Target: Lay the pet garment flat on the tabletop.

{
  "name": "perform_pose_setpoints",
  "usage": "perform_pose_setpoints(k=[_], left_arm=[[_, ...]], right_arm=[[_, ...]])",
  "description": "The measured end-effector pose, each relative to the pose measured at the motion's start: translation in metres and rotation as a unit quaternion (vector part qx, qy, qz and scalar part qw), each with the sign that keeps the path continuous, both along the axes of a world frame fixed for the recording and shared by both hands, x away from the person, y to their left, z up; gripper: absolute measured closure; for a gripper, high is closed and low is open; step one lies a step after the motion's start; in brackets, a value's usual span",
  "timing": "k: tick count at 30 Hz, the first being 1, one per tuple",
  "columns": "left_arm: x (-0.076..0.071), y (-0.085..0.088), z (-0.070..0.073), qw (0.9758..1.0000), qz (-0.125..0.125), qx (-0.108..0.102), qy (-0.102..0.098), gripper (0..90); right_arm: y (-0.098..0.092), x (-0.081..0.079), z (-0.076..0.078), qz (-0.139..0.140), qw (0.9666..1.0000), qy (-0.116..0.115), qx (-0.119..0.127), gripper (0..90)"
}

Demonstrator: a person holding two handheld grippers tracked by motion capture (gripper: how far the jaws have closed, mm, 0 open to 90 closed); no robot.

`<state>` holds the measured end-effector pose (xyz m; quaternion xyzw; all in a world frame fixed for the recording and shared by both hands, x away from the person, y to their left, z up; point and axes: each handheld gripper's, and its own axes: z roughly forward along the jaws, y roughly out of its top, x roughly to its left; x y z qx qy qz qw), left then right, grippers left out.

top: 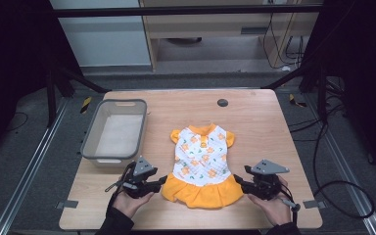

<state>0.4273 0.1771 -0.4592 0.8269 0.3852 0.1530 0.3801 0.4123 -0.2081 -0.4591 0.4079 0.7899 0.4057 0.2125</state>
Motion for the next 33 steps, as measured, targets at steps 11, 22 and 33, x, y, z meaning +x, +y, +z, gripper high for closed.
perform_pose_setpoints(k=[11, 22, 33], left_arm=[[-0.009, -0.012, -0.025, 0.9978, -0.018, 0.044, 0.047, 61.7], [-0.013, -0.02, -0.027, 0.9958, -0.02, 0.073, 0.051, 84.1], [-0.022, -0.02, -0.024, 0.9955, -0.031, 0.078, 0.044, 82.9]], right_arm=[[0.007, -0.017, -0.031, 0.021, 0.998, 0.055, -0.024, 57.2], [0.003, -0.019, -0.03, 0.021, 0.9955, 0.092, -0.007, 86.3], [-0.005, -0.035, -0.029, 0.007, 0.997, 0.077, -0.004, 76.6]])
